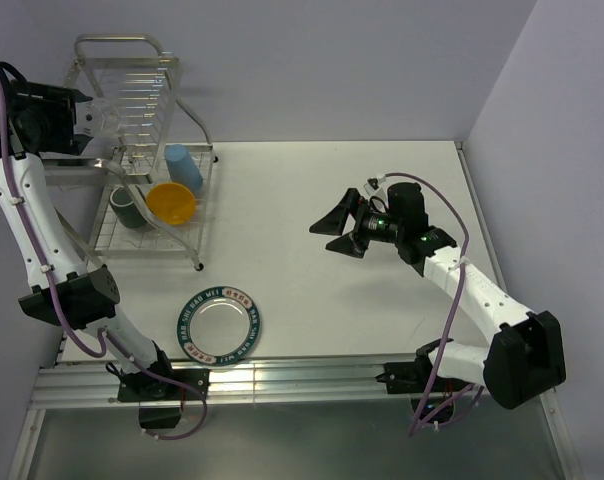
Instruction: Load the mixed dishes into the dish rack
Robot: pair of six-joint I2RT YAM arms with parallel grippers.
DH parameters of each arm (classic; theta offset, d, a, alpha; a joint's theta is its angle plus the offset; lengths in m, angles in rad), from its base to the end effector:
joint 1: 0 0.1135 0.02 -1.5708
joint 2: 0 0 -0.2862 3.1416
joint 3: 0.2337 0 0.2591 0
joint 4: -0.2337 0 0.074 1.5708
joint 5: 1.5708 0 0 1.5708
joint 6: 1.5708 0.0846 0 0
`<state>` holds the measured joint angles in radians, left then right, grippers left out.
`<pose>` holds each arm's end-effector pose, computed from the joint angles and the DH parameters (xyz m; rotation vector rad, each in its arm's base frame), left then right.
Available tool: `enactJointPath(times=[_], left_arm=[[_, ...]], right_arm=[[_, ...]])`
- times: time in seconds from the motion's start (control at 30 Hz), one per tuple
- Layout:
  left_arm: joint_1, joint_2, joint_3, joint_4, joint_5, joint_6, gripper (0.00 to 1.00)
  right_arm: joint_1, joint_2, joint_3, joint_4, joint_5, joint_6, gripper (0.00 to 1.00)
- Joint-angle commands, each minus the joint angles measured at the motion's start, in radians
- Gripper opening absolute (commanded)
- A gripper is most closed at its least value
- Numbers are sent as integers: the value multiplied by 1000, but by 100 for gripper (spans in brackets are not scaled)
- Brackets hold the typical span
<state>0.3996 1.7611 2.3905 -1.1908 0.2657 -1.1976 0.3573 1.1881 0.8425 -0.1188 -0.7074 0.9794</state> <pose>0.3535 0.1252 0.5086 -1.4616 1.6501 -0.7425 0.2564 0.1544 0.2881 0.1981 2.2747 1.4970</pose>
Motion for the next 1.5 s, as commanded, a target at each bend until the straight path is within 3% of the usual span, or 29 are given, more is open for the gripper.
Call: enactJointPath(times=[0.0,0.03,0.07,0.1,1.1,1.47], left_arm=[[-8,24,22,34,9,4,4],[-8,26,22,34,13,4,5],[-8,24,16,34,17,1,94],[-8,23,12,40,27,-2,99],[-19,-5,26,119,101,-66,99],[-7,-15,26,108,78,0,99]], right_arm=[[-4,11,-3,41,-7,-7,100],[-3,11,0,41,-6,-8,100],[-4,13,1,41,-6,-7,100],[-4,18,3,41,-6,-8,100],[-6,59,44,21,-15,-34,100],[-4,74,188,-143,72,-176,100]])
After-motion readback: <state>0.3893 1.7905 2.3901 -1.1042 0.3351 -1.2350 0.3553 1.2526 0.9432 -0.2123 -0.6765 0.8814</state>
